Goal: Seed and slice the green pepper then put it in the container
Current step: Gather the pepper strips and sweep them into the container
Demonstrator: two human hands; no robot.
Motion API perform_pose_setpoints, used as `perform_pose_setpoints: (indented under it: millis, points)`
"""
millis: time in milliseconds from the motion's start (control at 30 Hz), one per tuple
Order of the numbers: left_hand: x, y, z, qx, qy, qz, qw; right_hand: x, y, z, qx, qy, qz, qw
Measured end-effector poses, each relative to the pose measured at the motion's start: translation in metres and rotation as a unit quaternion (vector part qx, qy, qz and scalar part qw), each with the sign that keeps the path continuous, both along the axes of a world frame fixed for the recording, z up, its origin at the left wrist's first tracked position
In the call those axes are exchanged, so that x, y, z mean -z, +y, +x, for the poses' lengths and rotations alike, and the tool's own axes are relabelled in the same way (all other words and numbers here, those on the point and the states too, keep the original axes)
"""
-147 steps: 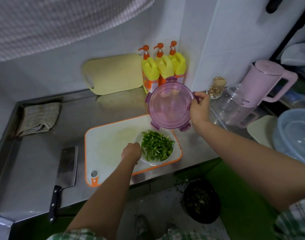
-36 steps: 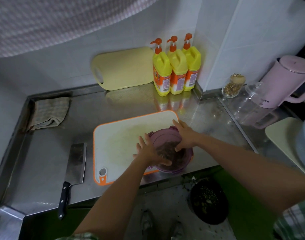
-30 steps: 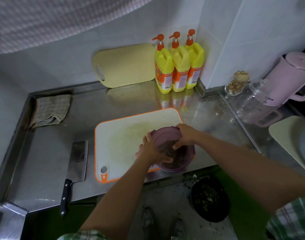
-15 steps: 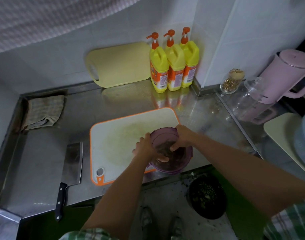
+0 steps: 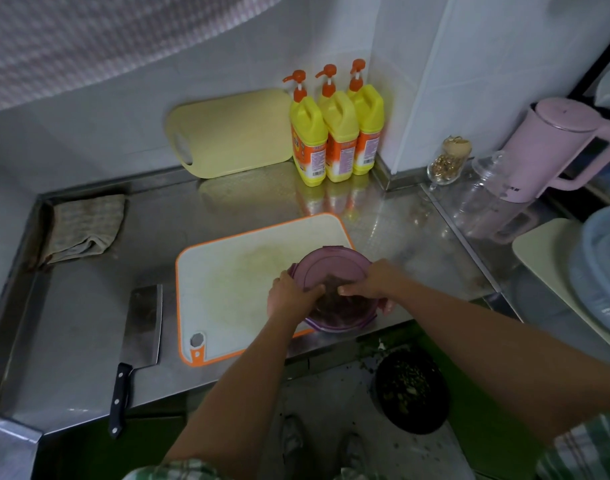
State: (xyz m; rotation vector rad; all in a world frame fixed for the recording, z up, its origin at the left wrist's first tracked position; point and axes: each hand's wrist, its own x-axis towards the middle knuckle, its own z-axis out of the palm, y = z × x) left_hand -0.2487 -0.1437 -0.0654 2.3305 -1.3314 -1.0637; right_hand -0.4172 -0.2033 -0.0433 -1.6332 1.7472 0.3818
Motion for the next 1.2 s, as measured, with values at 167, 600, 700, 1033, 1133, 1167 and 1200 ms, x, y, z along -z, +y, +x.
perform_pose_setpoints:
  millis: [167, 600, 700, 1033, 1133, 1167, 1200]
  points:
    - [0.005, -0.004, 0.0, -0.009, 0.004, 0.015, 1.0, 0.007, -0.002, 0.001, 0.022, -0.016, -0.002, 1.0]
    - [0.007, -0.007, -0.006, -0.019, 0.043, 0.007, 0.999, 0.01, -0.013, 0.0, 0.047, -0.029, -0.013, 0.998]
    - [0.002, -0.012, -0.018, -0.027, 0.027, 0.03, 0.999, 0.017, -0.01, -0.012, 0.085, -0.071, -0.033, 0.993]
    - [0.003, -0.034, -0.087, 0.017, 0.147, -0.019, 0.989, 0.024, -0.013, -0.1, 0.277, -0.112, -0.089, 0.95]
    - [0.005, -0.043, -0.11, 0.026, 0.209, -0.043, 0.977, 0.032, -0.015, -0.124, 0.354, -0.14, -0.09, 0.92]
    - [0.007, -0.046, -0.115, 0.033, 0.226, -0.05, 0.972, 0.034, -0.013, -0.129, 0.38, -0.151, -0.091, 0.908]
    - [0.009, -0.048, -0.12, 0.039, 0.251, -0.048, 0.966, 0.036, -0.012, -0.132, 0.404, -0.167, -0.101, 0.894]
